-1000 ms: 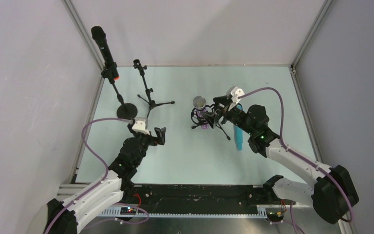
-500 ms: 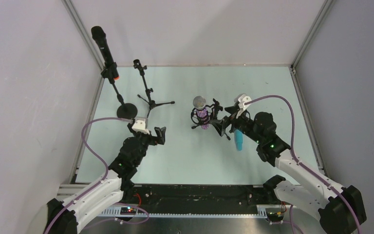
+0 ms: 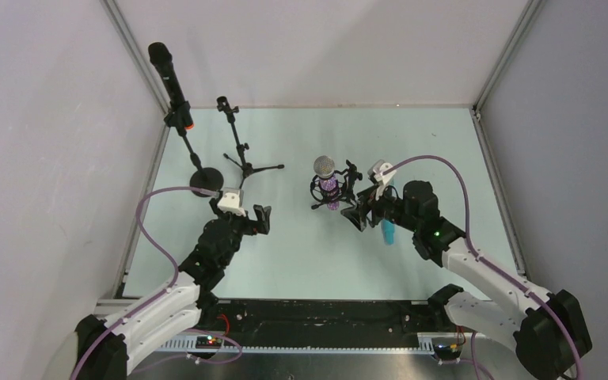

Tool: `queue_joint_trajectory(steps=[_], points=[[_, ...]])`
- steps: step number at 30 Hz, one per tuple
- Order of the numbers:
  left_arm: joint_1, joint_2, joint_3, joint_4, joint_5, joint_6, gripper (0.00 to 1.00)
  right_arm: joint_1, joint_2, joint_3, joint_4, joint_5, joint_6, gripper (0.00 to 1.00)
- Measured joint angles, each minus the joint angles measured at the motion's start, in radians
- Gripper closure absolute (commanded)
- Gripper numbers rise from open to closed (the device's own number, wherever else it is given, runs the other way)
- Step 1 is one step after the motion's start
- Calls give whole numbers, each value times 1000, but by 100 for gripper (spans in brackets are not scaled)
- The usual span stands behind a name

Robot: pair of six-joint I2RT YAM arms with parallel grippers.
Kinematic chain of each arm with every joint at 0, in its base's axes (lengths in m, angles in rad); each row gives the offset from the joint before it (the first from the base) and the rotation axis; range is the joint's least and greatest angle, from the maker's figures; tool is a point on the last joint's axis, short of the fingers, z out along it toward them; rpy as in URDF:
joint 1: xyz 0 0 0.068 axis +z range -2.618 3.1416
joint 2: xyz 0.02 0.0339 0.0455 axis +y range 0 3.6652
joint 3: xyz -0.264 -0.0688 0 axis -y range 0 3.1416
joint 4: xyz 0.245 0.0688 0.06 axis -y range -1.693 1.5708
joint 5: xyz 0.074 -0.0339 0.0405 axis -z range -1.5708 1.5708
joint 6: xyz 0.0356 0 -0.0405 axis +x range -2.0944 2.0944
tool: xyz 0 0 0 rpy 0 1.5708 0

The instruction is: Attach the microphones to the stand

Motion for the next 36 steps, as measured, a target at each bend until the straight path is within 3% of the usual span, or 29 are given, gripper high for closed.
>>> queue_joint_trajectory(steps=[10, 19, 36], points=[[0, 0, 1, 0, 0, 0, 0, 12, 89, 0, 19, -25, -14, 32], [0, 0, 1, 0, 0, 0, 0, 71, 203, 54, 26, -26, -14, 44], [0, -1, 1, 0, 0, 0, 0, 134, 391, 243, 26, 22, -19, 42]])
